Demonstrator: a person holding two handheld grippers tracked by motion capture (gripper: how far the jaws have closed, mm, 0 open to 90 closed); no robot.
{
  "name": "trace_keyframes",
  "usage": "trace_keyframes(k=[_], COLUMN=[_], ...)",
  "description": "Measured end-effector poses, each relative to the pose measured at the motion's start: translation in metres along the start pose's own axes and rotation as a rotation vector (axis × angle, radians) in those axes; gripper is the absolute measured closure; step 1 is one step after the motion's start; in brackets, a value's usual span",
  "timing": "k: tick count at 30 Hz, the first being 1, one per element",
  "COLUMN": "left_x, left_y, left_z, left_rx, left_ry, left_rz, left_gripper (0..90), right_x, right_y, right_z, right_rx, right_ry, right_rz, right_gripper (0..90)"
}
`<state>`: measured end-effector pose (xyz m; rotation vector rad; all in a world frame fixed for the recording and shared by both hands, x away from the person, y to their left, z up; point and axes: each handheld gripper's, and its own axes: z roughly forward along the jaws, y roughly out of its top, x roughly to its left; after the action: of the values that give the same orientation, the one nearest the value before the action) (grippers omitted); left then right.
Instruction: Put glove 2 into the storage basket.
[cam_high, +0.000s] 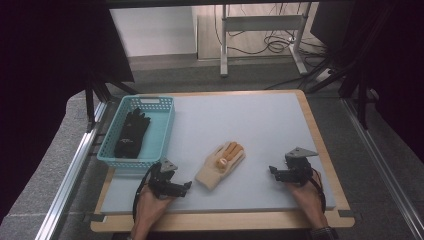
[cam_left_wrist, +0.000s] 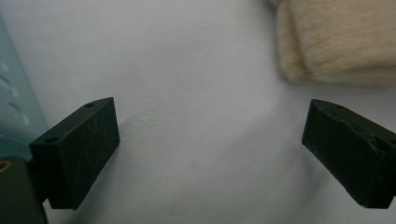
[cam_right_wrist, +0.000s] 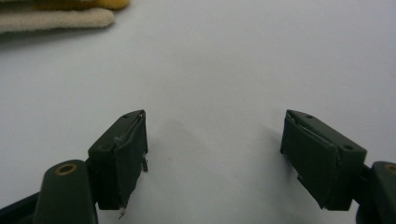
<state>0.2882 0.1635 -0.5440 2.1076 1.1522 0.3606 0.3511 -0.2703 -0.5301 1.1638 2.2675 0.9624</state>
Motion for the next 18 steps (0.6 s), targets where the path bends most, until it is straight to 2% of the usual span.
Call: trace_keyframes(k=[5,7,10,14,18], left_x=[-0.005,-0.009,-0.015,-0.027,-0.039], left_y=[0.009,0.016,0.028,0.053,0.074], left_z=[-0.008,-0.011,-0.011,-0.002,0.014], left_rx=[-0.013,-0.024,-0.036,-0.028,-0.003], left_ry=[-0.049,-0.082,-0.102,-0.130,-0.154], left_rz=[0.008,0.007,0.009,0.037,0.057], left_gripper=[4.2,3.8,3.0,1.4,0.5], right_x=[0.000,0.000,0.000,0.000,0.000], right_y=[0.000,0.000,0.000,0.000,0.000], right_z=[0.000,0.000,0.000,0.000,0.000], right_rx=[0.000,-0.001,-0.001,-0.002,-0.002], right_ry=[0.000,0.000,-0.001,0.000,0.000], right_rz=[0.000,-0.001,-0.001,-0.001,-0.001], right_gripper=[22.4,22.4,22.4,22.4,22.4])
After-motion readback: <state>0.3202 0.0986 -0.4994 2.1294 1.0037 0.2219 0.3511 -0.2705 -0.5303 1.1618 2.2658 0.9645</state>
